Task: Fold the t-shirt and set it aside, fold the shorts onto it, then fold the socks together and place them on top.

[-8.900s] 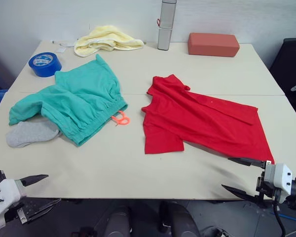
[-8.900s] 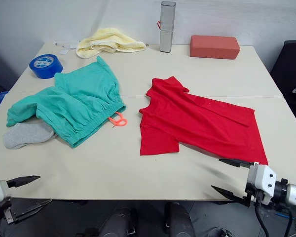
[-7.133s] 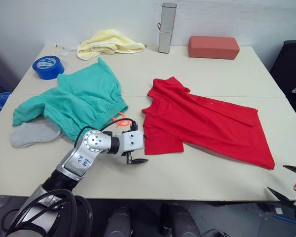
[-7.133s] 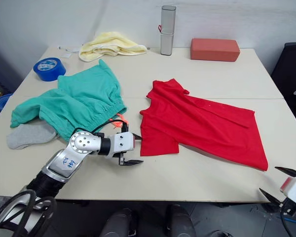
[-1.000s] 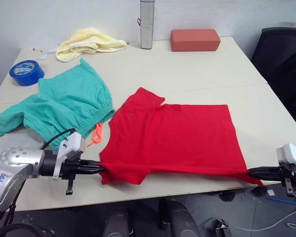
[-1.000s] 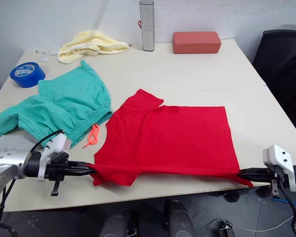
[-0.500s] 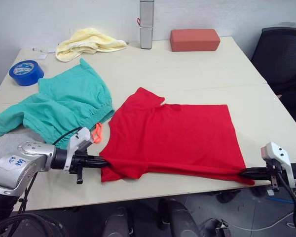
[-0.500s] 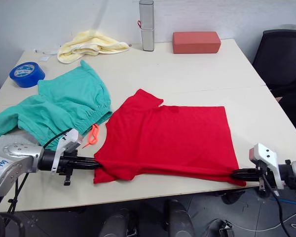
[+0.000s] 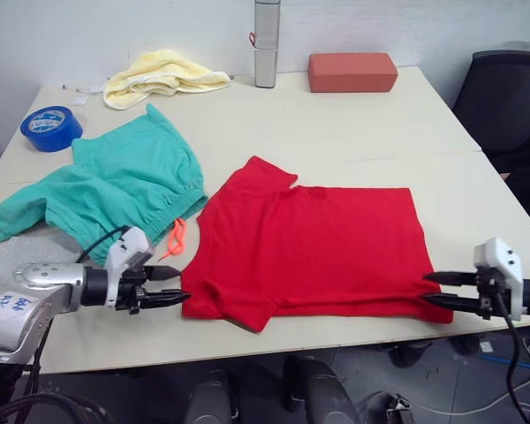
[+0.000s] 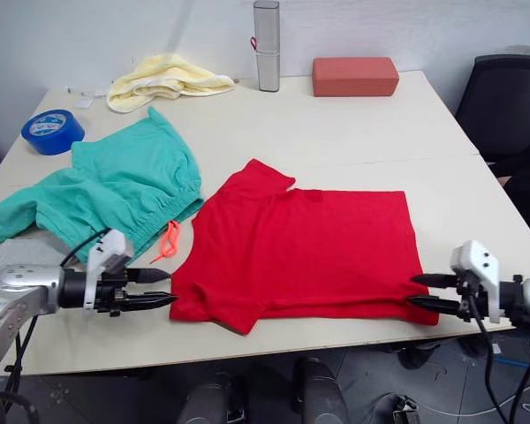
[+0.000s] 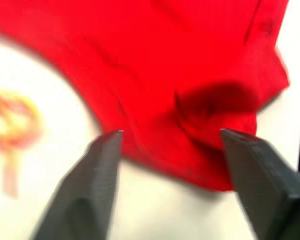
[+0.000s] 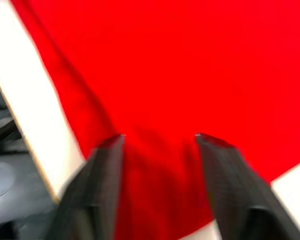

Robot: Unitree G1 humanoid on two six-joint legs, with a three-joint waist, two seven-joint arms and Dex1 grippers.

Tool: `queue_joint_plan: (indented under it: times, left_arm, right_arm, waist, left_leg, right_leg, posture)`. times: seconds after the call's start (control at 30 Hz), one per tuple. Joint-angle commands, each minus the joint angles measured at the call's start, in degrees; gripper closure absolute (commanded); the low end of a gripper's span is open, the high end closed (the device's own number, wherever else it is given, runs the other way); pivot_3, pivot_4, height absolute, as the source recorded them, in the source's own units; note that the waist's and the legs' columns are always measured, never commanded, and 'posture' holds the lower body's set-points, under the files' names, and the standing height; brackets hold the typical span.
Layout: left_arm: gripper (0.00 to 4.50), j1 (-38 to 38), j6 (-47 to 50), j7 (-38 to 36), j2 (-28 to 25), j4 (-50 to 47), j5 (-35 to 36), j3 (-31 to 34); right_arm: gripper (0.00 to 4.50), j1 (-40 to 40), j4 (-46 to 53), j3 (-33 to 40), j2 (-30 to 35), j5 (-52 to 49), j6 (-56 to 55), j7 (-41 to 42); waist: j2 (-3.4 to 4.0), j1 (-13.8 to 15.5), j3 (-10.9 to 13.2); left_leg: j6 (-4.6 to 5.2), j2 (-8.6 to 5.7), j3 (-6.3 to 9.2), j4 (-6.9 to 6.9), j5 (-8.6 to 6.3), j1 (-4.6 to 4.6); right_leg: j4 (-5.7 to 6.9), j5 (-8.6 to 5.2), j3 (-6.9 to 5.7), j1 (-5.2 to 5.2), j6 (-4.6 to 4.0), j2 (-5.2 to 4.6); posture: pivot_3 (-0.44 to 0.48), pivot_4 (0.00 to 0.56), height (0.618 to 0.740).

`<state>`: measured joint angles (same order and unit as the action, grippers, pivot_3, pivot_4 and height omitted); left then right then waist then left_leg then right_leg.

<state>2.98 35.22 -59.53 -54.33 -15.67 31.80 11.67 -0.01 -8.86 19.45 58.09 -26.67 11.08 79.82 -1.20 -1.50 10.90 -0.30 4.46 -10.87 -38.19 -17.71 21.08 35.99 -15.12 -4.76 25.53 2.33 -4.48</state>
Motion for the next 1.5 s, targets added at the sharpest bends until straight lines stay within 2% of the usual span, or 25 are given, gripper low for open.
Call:
queue_joint_plan:
  times: [0.03,0.1,0.13,0.27,0.43,0.57,0.6,0.8,0.97,1.07,1.37,1.47,1.5]
  left_arm:
    - [0.40,-3.4,-17.0,-6.1,2.3,-2.1,-2.0,5.6]
    - [0.40,-5.1,-25.8,-8.3,3.0,-1.0,-5.2,5.6]
    - [0.40,-5.8,-28.7,-9.3,3.1,-0.5,-6.2,5.1]
    - [0.40,-5.2,-38.2,-8.1,6.1,0.5,-11.9,0.3]
    - [0.40,-4.7,-41.1,-5.8,9.9,-2.6,-16.8,-7.8]
    - [0.40,-4.3,-42.4,-4.4,11.5,-2.9,-20.1,-12.7]
    - [0.04,-3.7,-43.1,-3.7,12.1,-2.6,-21.3,-13.8]
    - [0.02,0.7,-48.0,2.2,15.8,0.5,-31.3,-20.2]
    - [0.02,1.5,-48.7,4.5,17.0,2.3,-33.0,-21.7]
    - [0.60,1.2,-47.9,4.1,17.4,1.2,-30.4,-21.8]
    - [3.46,1.1,-43.4,4.8,18.0,0.0,-26.1,-20.6]
    - [4.43,0.7,-37.8,3.3,18.1,-1.5,-20.9,-20.5]
    - [4.47,0.7,-36.8,3.2,17.9,-1.9,-20.0,-20.3]
  right_arm:
    - [0.79,2.8,3.5,7.5,-0.1,-3.7,-2.9,2.0]
    - [0.14,5.5,5.7,9.5,-0.9,-4.5,-4.1,3.0]
    - [0.06,7.6,6.8,10.0,-1.3,-4.2,-6.7,4.7]
    - [0.06,13.3,7.7,8.3,-3.1,-0.1,-17.0,7.9]
    - [0.06,13.4,4.1,5.7,-4.9,4.3,-25.4,6.1]
    - [0.06,13.6,2.4,4.4,-5.4,5.4,-28.3,5.2]
    - [0.00,13.6,2.0,4.3,-5.4,5.5,-28.5,4.8]
    - [0.00,14.0,0.0,3.7,-4.9,6.5,-30.9,2.8]
    - [0.00,15.0,-0.5,3.8,-5.1,7.0,-33.4,1.6]
    - [0.00,16.3,-0.3,4.0,-5.0,6.4,-33.4,1.4]
    - [0.00,18.5,1.1,4.2,-5.3,3.7,-31.6,1.6]
    - [0.00,18.9,1.9,4.3,-5.2,2.8,-30.5,1.3]
    - [0.00,19.0,2.2,4.4,-5.2,2.5,-29.9,1.0]
  waist:
    - [0.00,0.0,0.0]
    - [-0.02,0.0,0.0]
    - [-0.02,0.0,0.0]
    - [-0.06,0.3,-0.1]
    - [-0.11,0.0,-0.1]
    - [-0.11,0.0,-0.1]
    - [-0.11,0.0,-0.1]
    - [-0.08,0.1,-0.1]
    - [-0.08,0.1,-0.1]
    - [-0.07,0.0,-0.1]
    - [-0.07,0.1,-0.1]
    - [-0.07,0.1,-0.1]
    - [-0.07,0.1,-0.1]
  left_leg:
    - [-0.02,0.02,0.00,0.00,-0.01,0.00]
    - [-0.04,0.03,-0.01,0.00,-0.03,0.00]
    - [-0.05,0.02,-0.01,0.00,-0.04,-0.02]
    - [0.01,0.00,0.02,0.01,-0.08,-0.02]
    - [0.16,-0.09,-0.08,0.00,-0.04,-0.04]
    - [0.16,-0.07,-0.07,0.01,-0.04,-0.05]
    - [0.16,-0.06,-0.06,0.01,-0.04,-0.06]
    - [0.19,-0.09,-0.03,-0.01,-0.02,-0.06]
    - [0.22,-0.11,-0.03,0.00,-0.02,-0.05]
    - [0.21,-0.06,-0.03,0.00,-0.02,-0.07]
    - [0.22,-0.04,-0.03,-0.01,-0.02,-0.07]
    - [0.22,-0.06,-0.02,-0.01,-0.01,-0.06]
    - [0.22,-0.06,-0.03,-0.01,-0.01,-0.06]
  right_leg:
    - [-0.01,0.00,-0.02,-0.01,0.00,0.01]
    - [-0.04,-0.01,-0.03,0.00,-0.01,0.02]
    - [-0.03,-0.01,-0.03,-0.01,-0.02,0.02]
    - [-0.05,-0.03,-0.08,-0.06,-0.05,0.04]
    - [-0.05,0.07,-0.01,-0.07,0.12,0.05]
    - [-0.05,0.07,0.02,-0.06,0.12,0.05]
    - [-0.05,0.07,0.02,-0.06,0.12,0.05]
    - [-0.03,0.07,0.04,-0.08,0.13,0.03]
    - [-0.03,0.08,0.03,-0.08,0.13,0.01]
    - [-0.03,0.08,0.04,-0.08,0.13,0.01]
    - [-0.03,0.07,0.03,-0.08,0.13,0.02]
    - [-0.03,0.07,0.03,-0.08,0.13,0.03]
    - [-0.02,0.08,0.03,-0.08,0.13,0.03]
  posture:
    - [0.000,0.150,0.740]
    - [0.000,0.150,0.740]
    - [0.000,0.150,0.740]
    - [0.000,0.150,0.740]
    - [0.000,0.150,0.740]
    - [0.000,0.150,0.740]
    - [0.000,0.150,0.740]
    - [0.000,0.150,0.740]
    - [0.000,0.150,0.740]
    - [0.000,0.150,0.740]
    - [0.000,0.150,0.740]
    - [0.000,0.150,0.740]
    - [0.000,0.150,0.740]
